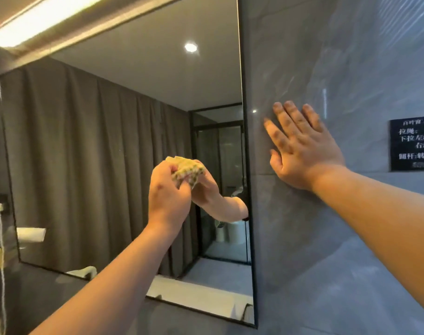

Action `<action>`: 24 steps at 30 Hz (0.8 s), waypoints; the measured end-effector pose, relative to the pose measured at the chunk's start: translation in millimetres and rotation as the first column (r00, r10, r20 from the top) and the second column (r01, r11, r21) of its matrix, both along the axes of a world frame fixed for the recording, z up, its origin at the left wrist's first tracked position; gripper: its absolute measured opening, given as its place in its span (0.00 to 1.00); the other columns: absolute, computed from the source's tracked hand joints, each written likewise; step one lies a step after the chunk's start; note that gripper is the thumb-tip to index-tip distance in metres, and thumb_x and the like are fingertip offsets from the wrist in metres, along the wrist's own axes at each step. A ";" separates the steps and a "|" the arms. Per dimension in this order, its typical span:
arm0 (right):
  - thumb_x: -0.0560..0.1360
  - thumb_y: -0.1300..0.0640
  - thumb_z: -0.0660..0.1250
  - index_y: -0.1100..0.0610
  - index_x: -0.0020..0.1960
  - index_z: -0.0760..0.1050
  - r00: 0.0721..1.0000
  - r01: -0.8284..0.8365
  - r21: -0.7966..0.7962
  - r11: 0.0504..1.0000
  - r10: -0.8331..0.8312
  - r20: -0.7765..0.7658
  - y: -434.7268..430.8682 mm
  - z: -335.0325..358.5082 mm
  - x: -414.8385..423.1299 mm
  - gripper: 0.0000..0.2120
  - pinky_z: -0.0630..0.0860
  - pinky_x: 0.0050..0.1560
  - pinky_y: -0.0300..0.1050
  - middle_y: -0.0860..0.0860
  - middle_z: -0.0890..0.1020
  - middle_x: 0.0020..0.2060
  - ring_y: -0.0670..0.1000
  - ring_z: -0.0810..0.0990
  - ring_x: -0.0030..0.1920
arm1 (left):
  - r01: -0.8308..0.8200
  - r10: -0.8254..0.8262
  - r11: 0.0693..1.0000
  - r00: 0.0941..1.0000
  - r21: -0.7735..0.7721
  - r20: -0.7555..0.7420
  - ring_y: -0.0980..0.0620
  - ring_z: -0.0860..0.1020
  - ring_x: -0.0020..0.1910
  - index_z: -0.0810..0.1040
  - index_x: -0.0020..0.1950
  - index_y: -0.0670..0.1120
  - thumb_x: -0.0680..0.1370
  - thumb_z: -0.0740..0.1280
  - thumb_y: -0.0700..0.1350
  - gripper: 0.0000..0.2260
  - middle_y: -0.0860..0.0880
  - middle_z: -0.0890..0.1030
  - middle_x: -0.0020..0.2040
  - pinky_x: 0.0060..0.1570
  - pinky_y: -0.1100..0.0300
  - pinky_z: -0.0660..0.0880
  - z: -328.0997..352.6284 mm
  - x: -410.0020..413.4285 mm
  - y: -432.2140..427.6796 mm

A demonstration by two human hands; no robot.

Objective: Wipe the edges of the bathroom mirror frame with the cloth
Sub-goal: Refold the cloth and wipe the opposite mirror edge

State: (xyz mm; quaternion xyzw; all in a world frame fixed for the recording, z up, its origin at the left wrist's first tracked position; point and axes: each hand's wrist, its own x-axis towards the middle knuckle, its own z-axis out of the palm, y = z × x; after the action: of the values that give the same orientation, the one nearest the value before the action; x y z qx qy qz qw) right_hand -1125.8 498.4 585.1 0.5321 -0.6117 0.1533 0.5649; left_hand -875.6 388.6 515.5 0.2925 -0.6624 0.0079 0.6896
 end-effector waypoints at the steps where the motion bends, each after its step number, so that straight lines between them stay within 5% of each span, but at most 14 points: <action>1: 0.77 0.45 0.50 0.58 0.77 0.61 1.000 0.002 -0.009 1.000 -0.002 -0.012 -0.4 -0.5 -0.8 0.32 0.49 0.77 0.60 0.61 0.58 0.78 0.60 0.56 0.78 | 0.013 -0.014 0.998 1.000 -0.057 -0.004 0.60 0.73 0.50 0.72 0.52 0.51 0.76 0.66 0.36 0.11 0.52 0.74 0.51 0.54 0.64 0.74 7.0 -8.4 -3.3; 4: 0.76 0.46 0.51 0.59 0.77 0.61 0.999 -0.007 -0.030 1.000 0.006 -0.034 -1.6 -2.4 -1.8 0.32 0.51 0.77 0.61 0.61 0.59 0.77 0.61 0.57 0.78 | 0.002 -0.006 0.998 0.999 -0.064 -0.053 0.57 0.73 0.60 0.72 0.59 0.49 0.80 0.60 0.40 0.09 0.48 0.74 0.59 0.60 0.58 0.74 10.7 -39.2 -10.0; 6: 0.76 0.46 0.52 0.59 0.77 0.62 0.998 -0.022 -0.052 0.998 0.019 -0.055 -2.3 -2.1 -2.5 0.32 0.51 0.77 0.62 0.62 0.60 0.77 0.61 0.57 0.78 | -0.030 0.032 0.997 0.999 0.068 -0.028 0.48 0.55 0.78 0.61 0.76 0.46 0.82 0.54 0.49 0.23 0.43 0.59 0.78 0.76 0.49 0.57 -6.0 -60.8 -7.8; 8: 0.76 0.47 0.52 0.60 0.76 0.63 0.997 -0.039 -0.070 0.997 0.034 -0.069 -3.6 -1.8 -3.1 0.32 0.52 0.76 0.62 0.62 0.61 0.76 0.62 0.58 0.77 | -0.048 0.051 0.998 0.995 -0.029 0.091 0.50 0.42 0.79 0.52 0.79 0.43 0.83 0.48 0.55 0.28 0.43 0.47 0.80 0.78 0.52 0.45 -28.1 -75.6 1.0; 12: 0.76 0.47 0.51 0.60 0.76 0.64 0.996 -0.053 -0.088 0.995 0.046 -0.080 -4.9 -1.8 -5.2 0.32 0.53 0.76 0.63 0.63 0.61 0.76 0.63 0.59 0.77 | 0.006 0.096 0.963 0.928 -0.271 0.361 0.44 0.51 0.79 0.62 0.76 0.38 0.85 0.47 0.52 0.25 0.38 0.56 0.78 0.77 0.51 0.50 -43.1 -80.0 5.6; 17: 0.76 0.47 0.52 0.61 0.76 0.64 0.995 -0.065 -0.094 0.993 0.057 -0.083 -5.2 -1.5 -4.6 0.32 0.53 0.76 0.63 0.64 0.61 0.76 0.63 0.59 0.77 | 0.080 0.217 0.865 0.830 -0.495 0.514 0.42 0.63 0.75 0.72 0.69 0.38 0.78 0.68 0.41 0.21 0.38 0.64 0.74 0.72 0.44 0.64 -10.8 -56.3 -29.9; 20: 0.76 0.47 0.51 0.60 0.76 0.63 0.996 -0.056 -0.095 0.994 0.048 -0.080 -5.9 -1.0 -5.0 0.32 0.53 0.76 0.63 0.63 0.61 0.76 0.62 0.59 0.77 | 0.014 0.159 0.926 0.891 -0.377 0.424 0.56 0.60 0.75 0.69 0.73 0.44 0.81 0.60 0.50 0.21 0.47 0.62 0.77 0.76 0.53 0.55 27.1 -32.7 -35.3; 24: 0.77 0.46 0.50 0.60 0.77 0.62 0.996 -0.048 -0.097 0.994 0.040 -0.085 -6.3 -1.0 -5.8 0.32 0.53 0.76 0.63 0.63 0.60 0.76 0.62 0.58 0.77 | -0.153 0.165 0.974 0.984 -0.165 0.061 0.49 0.55 0.78 0.66 0.74 0.38 0.83 0.57 0.41 0.20 0.41 0.60 0.78 0.74 0.66 0.46 62.2 -26.0 -40.2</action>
State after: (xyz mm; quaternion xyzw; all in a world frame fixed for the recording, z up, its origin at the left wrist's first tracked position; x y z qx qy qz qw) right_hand -1131.6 492.1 584.0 0.5228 -0.5677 0.1734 0.6119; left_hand -901.5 348.4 577.8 0.2879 -0.6595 0.1268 0.6827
